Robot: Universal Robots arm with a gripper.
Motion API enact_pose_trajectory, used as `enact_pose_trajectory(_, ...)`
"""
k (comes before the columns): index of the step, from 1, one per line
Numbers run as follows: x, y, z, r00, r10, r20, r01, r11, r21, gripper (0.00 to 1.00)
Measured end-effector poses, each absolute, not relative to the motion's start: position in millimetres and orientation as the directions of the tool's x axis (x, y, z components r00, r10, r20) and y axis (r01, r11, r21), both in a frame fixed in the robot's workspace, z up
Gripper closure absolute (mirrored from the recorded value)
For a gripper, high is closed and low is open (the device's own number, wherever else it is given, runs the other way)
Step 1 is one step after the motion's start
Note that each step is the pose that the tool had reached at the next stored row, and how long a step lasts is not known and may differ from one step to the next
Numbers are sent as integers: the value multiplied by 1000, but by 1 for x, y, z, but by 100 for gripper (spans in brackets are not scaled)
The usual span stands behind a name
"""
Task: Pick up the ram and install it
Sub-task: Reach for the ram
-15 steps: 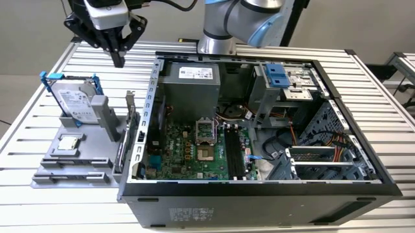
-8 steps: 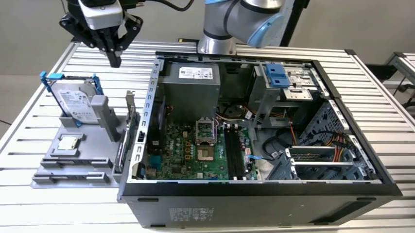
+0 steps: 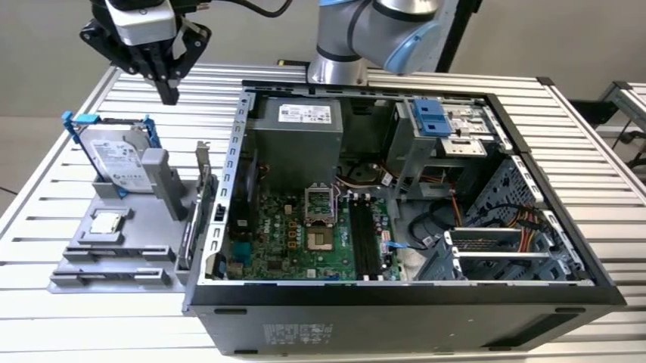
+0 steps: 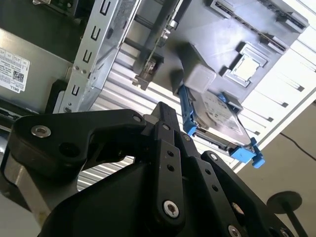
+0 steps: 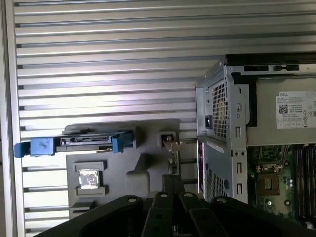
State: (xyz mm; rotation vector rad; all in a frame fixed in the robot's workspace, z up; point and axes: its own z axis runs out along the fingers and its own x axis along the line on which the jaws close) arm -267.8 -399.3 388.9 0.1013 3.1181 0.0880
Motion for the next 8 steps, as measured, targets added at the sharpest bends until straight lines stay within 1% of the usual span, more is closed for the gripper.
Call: enact_pose_trajectory(8, -279, -399, 389, -998, 65, -19, 64, 996, 57, 100)
